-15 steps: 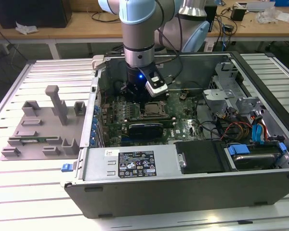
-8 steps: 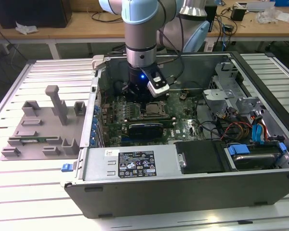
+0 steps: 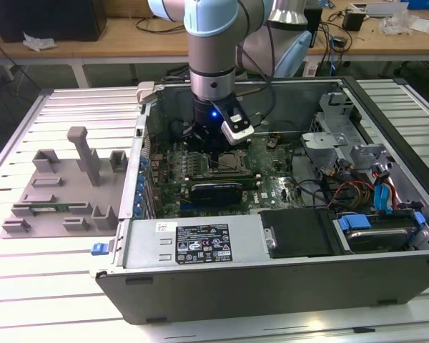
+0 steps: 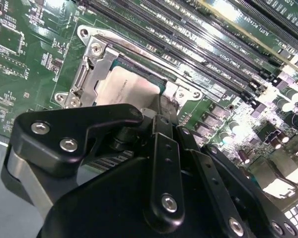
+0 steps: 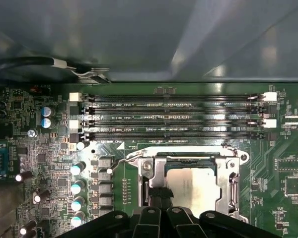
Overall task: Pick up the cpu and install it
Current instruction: 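Close the cpu cover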
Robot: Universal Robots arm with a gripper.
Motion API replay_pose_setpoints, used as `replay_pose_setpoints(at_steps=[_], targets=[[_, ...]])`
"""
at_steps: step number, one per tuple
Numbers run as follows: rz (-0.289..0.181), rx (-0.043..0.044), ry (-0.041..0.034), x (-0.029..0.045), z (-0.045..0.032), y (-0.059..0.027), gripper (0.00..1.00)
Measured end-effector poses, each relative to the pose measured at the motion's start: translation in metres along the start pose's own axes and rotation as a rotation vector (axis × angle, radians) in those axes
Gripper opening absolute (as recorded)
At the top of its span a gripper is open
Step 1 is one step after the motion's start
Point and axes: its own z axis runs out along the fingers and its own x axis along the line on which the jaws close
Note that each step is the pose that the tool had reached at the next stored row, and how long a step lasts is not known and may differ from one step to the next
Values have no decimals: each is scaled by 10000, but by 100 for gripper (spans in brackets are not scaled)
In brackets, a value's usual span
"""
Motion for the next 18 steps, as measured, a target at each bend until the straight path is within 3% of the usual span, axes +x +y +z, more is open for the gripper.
replay_pose_setpoints(at_steps=[2,9,12,13,18], targets=[[-4,0,-60,-17,-22,16,11],[-2,107,-49,-16,-135,12,11],[-4,159,-50,-18,-203,12,11],[-5,211,-50,-20,-258,12,11],[-7,263,-49,-44,-275,12,11]])
